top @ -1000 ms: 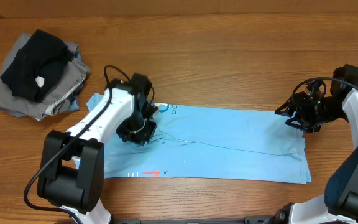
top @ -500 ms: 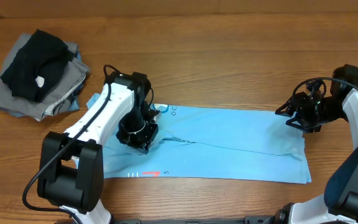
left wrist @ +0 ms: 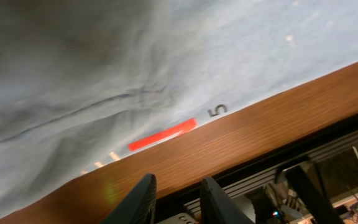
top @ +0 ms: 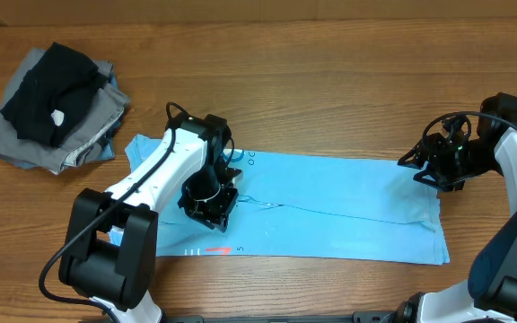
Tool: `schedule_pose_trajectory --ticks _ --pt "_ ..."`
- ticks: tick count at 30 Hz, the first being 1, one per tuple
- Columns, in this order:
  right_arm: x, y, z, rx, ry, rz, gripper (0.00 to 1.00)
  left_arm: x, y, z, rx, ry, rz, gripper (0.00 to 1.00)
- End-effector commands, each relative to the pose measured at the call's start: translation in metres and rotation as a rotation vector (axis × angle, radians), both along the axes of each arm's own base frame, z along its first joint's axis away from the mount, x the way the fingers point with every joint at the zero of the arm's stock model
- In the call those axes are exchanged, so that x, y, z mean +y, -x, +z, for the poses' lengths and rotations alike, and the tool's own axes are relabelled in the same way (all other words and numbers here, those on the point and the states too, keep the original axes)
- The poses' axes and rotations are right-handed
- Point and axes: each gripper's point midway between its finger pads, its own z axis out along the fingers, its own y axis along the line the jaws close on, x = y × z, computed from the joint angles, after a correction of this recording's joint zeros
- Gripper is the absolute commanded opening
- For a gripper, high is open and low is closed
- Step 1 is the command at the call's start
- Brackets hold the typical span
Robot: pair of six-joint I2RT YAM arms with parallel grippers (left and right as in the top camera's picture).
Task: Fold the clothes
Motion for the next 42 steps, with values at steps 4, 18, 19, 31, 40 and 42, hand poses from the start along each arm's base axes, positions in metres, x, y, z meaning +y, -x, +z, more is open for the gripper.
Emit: schedule_pose_trajectory --ticks 4,18,19,31,40,42 --pt "-0.003 -0.004 0.011 -0.040 0.017 -0.003 0.54 0.064 -0.031 0.005 -0.080 -0.247 0.126 0.29" --pt "-0.002 -0.002 0.011 -0.034 0.014 -0.003 0.58 0.141 -0.071 -0.018 -0.169 -0.167 0.542 0.52" --pt "-0.002 -0.002 0.011 -0.033 0.014 -0.003 0.58 0.142 -0.071 -0.022 -0.174 -0.167 0.547 0.53" --pt "-0.001 0.001 0.011 -0.006 0.004 -0.026 0.58 0.155 -0.066 -0.062 -0.239 -0.241 0.592 0.04" --pt "-0.001 0.001 0.011 -0.007 0.005 -0.026 0.58 0.181 -0.061 -0.044 -0.193 -0.292 0.667 0.31" --pt "-0.001 0.000 0.011 -0.011 0.007 -0.025 0.58 0.190 -0.068 -0.035 -0.206 -0.291 0.698 0.34"
